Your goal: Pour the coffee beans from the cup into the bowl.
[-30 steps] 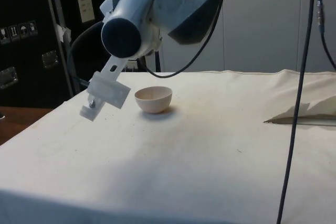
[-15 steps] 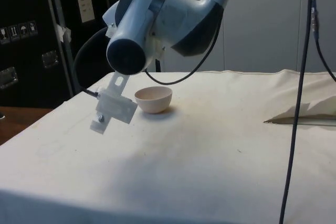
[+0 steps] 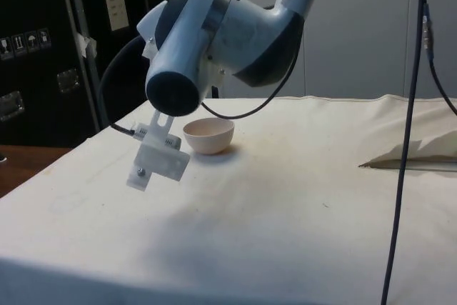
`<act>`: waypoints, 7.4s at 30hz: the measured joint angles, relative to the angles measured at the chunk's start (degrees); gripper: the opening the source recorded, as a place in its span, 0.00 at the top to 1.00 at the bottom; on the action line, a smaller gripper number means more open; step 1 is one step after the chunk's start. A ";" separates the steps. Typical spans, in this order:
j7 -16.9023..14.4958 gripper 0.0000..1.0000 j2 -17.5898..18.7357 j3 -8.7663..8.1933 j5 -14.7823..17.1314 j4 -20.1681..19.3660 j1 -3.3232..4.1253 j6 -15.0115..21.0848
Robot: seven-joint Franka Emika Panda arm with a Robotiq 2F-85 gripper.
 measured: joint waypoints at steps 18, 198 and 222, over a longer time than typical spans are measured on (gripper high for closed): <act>0.74 1.00 2.29 0.34 -2.29 0.92 0.17 -3.84; 2.92 1.00 0.86 -16.84 17.48 12.72 -5.33 46.35; 2.86 1.00 3.15 -23.15 21.37 13.41 -5.84 58.04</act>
